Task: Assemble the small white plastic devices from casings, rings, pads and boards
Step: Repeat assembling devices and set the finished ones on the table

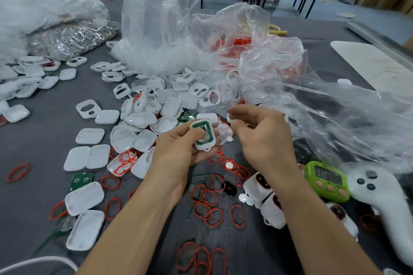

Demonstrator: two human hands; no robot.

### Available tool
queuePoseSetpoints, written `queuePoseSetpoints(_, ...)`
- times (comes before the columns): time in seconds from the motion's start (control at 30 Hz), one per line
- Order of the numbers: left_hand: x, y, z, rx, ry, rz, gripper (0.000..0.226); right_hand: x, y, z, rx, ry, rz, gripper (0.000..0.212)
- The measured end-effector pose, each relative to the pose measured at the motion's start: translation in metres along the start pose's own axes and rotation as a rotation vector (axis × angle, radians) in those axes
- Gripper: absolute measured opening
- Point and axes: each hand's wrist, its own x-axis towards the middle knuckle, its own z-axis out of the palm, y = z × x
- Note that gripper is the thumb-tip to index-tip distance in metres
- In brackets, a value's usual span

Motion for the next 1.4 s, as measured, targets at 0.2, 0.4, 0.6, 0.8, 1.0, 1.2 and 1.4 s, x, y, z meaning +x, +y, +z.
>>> queuePoseSetpoints(0.2, 0.005, 0.005, -0.008, -0.104, 0.073, -0.012, 0.023, 0.058, -0.023, 0.028, -0.478, -0.335, -0.103, 0.028)
queuePoseSetpoints(0.4, 0.008, 0.006, -0.01, -0.137, 0.111, -0.01, 0.021, 0.055, -0.013, 0.036, -0.507, -0.36, -0.09, 0.035)
queuePoseSetpoints(0.6, 0.008, 0.006, -0.009, -0.132, 0.102, -0.01, 0.018, 0.003, 0.001, 0.001, -0.292, -0.217, -0.004, 0.029)
queuePoseSetpoints(0.8, 0.006, 0.003, -0.008, -0.077, 0.088, -0.002, 0.017, -0.013, 0.005, -0.006, -0.521, -0.332, -0.018, 0.03)
queuePoseSetpoints(1.0, 0.009, 0.003, -0.01, -0.016, 0.064, -0.004, 0.018, -0.017, 0.012, -0.01, -0.033, -0.153, 0.055, 0.03)
queuePoseSetpoints(1.2, 0.007, -0.002, -0.005, 0.026, 0.031, 0.009, 0.019, -0.015, 0.006, -0.008, 0.8, -0.312, 0.217, 0.025)
queuePoseSetpoints(1.4, 0.006, -0.001, -0.005, 0.042, 0.014, 0.031, 0.024, -0.015, 0.004, -0.008, 0.986, -0.434, 0.247, 0.022)
